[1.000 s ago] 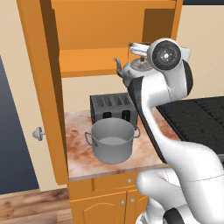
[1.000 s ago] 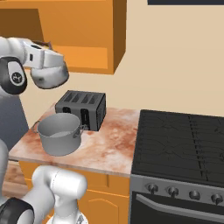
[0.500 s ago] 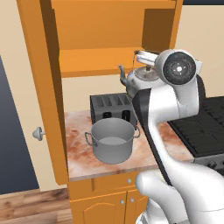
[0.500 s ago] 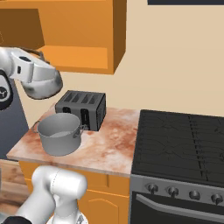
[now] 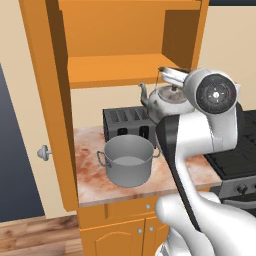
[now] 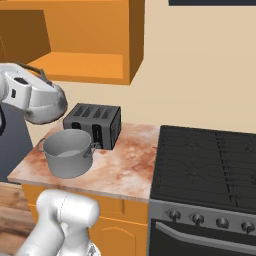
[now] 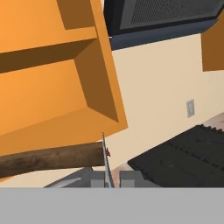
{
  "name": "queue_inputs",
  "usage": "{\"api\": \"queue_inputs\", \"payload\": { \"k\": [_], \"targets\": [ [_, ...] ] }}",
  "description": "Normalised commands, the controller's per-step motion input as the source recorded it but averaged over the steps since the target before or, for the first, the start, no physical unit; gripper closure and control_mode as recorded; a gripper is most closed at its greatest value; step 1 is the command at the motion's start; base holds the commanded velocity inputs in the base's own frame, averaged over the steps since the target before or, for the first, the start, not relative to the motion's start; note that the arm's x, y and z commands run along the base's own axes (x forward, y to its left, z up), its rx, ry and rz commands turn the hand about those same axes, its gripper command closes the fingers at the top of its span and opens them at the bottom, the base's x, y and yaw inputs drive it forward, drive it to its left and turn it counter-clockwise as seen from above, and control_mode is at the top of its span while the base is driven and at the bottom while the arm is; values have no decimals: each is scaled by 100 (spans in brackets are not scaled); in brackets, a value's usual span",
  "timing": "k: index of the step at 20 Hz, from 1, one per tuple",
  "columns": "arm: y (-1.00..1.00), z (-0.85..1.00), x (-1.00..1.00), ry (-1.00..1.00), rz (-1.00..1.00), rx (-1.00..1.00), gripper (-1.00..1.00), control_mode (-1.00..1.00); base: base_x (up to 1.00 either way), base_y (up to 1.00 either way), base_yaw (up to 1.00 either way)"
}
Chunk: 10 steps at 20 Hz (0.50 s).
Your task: Pick the kettle from the cabinet and place it on a stove burner. Then pick the pot from the counter and place it on another stove burner. Finally, turn both burners on.
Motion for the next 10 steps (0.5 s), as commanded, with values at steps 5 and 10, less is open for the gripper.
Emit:
{"api": "queue_inputs", "payload": {
  "k": [5, 10],
  "targets": [
    [0, 0, 0, 0, 0, 0, 100, -100, 0, 0, 0],
    [0, 0, -3, 0, 0, 0, 100, -100, 0, 0, 0]
  ]
}}
